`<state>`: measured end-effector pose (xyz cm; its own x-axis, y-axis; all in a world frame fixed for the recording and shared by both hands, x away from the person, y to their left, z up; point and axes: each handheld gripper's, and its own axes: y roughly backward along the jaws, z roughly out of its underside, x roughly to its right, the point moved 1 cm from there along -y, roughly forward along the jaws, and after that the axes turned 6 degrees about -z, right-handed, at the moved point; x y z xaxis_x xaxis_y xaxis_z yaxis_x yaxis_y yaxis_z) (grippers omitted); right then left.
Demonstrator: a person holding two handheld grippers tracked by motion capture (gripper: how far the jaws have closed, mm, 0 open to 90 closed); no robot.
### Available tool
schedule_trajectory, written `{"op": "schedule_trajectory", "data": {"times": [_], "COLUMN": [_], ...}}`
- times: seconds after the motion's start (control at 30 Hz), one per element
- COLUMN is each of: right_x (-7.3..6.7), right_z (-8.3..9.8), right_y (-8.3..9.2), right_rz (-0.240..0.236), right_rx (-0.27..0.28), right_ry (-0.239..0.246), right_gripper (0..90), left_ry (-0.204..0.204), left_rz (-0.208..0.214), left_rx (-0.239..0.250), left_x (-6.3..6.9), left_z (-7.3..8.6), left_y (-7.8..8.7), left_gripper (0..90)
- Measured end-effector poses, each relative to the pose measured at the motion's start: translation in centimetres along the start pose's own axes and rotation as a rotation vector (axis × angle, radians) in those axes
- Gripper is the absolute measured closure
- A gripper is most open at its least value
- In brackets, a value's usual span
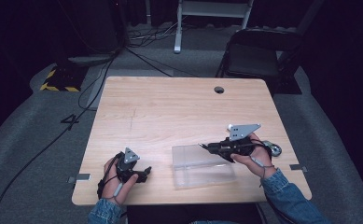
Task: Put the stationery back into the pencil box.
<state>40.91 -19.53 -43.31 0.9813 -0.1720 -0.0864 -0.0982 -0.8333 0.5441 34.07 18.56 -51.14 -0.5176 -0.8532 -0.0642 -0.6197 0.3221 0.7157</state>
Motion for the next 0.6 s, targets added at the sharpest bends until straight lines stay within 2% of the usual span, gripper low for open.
{"op": "schedule_trajectory", "data": {"times": [0.2, 0.6], "right_x": [-0.2, -0.4], "right_z": [0.4, 1.5], "right_y": [-0.8, -2.5], "right_rz": [-0.021, -0.061], "right_rx": [-0.027, -0.093], "right_ry": [0.016, 0.015], "right_gripper": [80.5, 80.5], "left_ry": [-0.003, -0.003], "left_rz": [0.001, 0.001], "left_rx": [0.000, 0.000], "left_x": [0.0, 0.0], "left_z": [0.0, 0.0], "left_y": [0.0, 0.0], "left_gripper": [16.9, 16.9]}}
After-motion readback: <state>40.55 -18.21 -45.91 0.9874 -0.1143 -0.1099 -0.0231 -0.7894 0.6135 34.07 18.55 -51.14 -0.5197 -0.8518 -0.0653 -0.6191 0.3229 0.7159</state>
